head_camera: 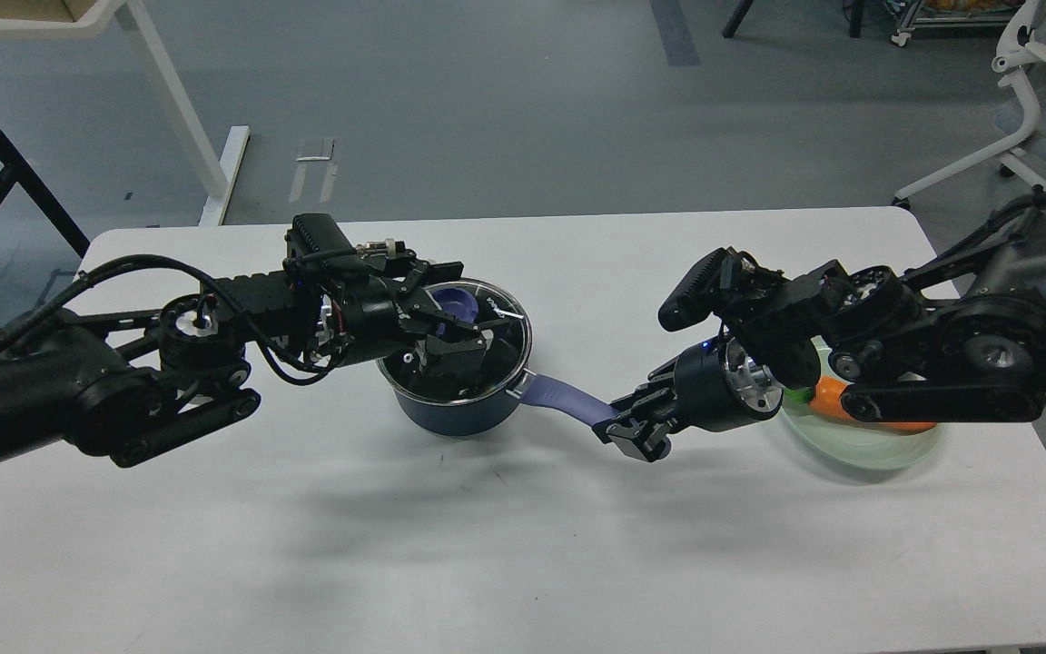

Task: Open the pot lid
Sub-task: 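Reach the left gripper to the purple lid knob and grasp it, then lift the glass lid off the pot with the left gripper, moving it aside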

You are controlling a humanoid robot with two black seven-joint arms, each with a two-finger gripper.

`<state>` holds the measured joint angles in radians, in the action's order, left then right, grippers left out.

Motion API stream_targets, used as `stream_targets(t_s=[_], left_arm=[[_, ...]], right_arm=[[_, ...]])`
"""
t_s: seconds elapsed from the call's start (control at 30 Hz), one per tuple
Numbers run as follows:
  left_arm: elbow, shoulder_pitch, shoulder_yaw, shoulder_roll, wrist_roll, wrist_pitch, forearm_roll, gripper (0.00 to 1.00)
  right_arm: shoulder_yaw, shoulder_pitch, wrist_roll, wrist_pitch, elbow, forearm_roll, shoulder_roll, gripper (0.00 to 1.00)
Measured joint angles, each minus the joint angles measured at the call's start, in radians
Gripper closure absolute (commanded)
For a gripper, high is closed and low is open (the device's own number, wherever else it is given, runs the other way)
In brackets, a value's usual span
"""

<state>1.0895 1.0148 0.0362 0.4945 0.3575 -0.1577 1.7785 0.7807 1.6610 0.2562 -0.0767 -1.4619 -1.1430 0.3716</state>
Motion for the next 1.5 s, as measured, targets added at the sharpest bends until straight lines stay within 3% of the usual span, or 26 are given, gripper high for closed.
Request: stream_targets(t_s=[0.27,0.37,0.63,0.77,1.0,1.23,1.5], left_arm=[[-0.054,-0.017,0.016,-0.003,0.003,-0.021,-0.003,0.02],[-0.059,-0.024,0.019,-0.003,0.004,-0.029,-0.005,0.07],[-0.059,-0.045,0.02,-0.003,0.011,-0.031,0.002,0.48],[-0.055,-0.043,0.02,0.002,0.011,-0.031,0.003,0.56],[-0.019,-0.031,0.014,0.027,0.014,-0.032,-0.001,0.57],[0.034,0.013,0.009,0.195,0.04,-0.031,-0.051,0.57],[-0.067,-0.084,0.02,0.349,0.071,-0.031,-0.099,0.56]], right_arm=[[0.0,-0.005,-0.001,0.0,0.0,-0.001,0.001,0.74],[0.0,-0.006,-0.001,0.0,0.0,-0.001,0.0,0.74],[0.0,-0.01,0.0,0.0,0.003,-0.001,0.0,0.74],[0.0,-0.01,0.0,0.0,0.007,-0.001,0.0,0.73],[-0.001,-0.012,-0.001,0.0,0.009,-0.001,0.001,0.73],[-0.006,-0.013,0.0,0.0,0.009,-0.001,0.01,0.73],[-0.006,-0.011,0.0,0.0,0.006,0.0,0.012,0.73]])
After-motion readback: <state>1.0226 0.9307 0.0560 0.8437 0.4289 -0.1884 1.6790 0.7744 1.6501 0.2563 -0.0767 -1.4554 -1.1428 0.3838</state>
